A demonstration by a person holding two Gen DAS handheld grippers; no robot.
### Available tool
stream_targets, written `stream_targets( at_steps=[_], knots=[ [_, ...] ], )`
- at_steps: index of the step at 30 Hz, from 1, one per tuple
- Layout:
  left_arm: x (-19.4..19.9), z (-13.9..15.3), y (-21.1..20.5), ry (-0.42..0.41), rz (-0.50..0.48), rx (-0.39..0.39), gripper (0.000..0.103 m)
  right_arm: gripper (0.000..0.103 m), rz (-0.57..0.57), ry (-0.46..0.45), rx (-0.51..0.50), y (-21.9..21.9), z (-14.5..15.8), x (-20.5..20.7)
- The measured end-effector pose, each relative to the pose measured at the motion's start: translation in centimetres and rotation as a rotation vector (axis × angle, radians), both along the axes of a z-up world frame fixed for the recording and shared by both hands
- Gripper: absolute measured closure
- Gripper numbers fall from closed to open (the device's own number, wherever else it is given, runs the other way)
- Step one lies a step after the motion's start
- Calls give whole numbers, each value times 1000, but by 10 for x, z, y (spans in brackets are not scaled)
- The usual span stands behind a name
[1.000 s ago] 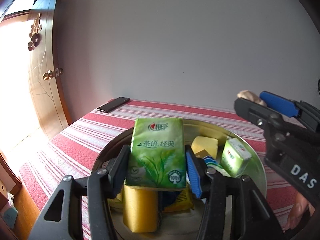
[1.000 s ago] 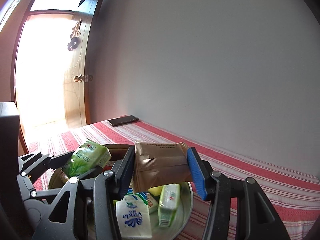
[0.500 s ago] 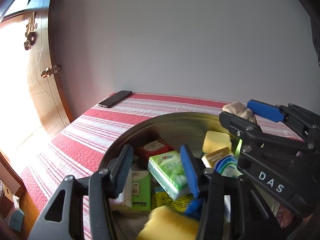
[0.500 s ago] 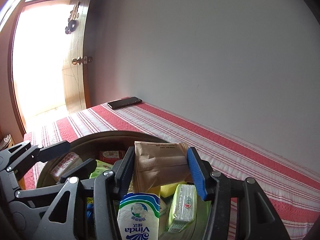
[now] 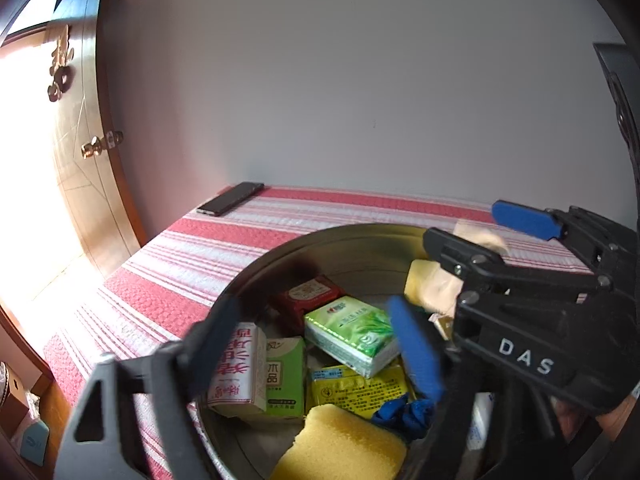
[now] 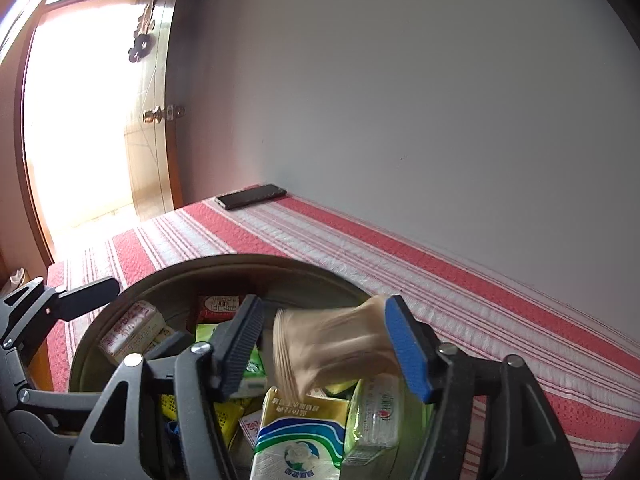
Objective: Organize objects
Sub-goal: 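Withdraw both open tools from above the tin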
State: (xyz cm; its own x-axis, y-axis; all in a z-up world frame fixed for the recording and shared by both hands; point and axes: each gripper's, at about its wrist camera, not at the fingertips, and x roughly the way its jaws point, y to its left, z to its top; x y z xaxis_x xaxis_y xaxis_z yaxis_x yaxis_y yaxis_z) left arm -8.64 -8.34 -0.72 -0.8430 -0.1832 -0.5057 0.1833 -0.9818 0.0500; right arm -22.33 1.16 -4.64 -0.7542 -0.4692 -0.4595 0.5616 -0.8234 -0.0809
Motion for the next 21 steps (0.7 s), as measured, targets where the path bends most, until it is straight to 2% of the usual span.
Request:
stream_targets(
  at_steps=[2, 6, 11, 14, 21],
  knots=[
    [4, 2, 3, 12, -6, -7, 5, 18, 0, 12, -17, 4, 2, 3],
    [10, 7, 7, 25, -27, -10, 0, 18, -10, 20, -23, 9, 5, 10],
    [24, 15, 1, 44, -21, 3, 0, 18, -78, 27, -33, 23, 12, 18],
    [34, 21, -9, 72, 26, 1, 0, 18, -106, 13, -64, 31, 19, 21],
    [50, 33, -28, 110, 81, 26, 0, 17, -78, 11, -31, 21, 20, 38]
  ],
)
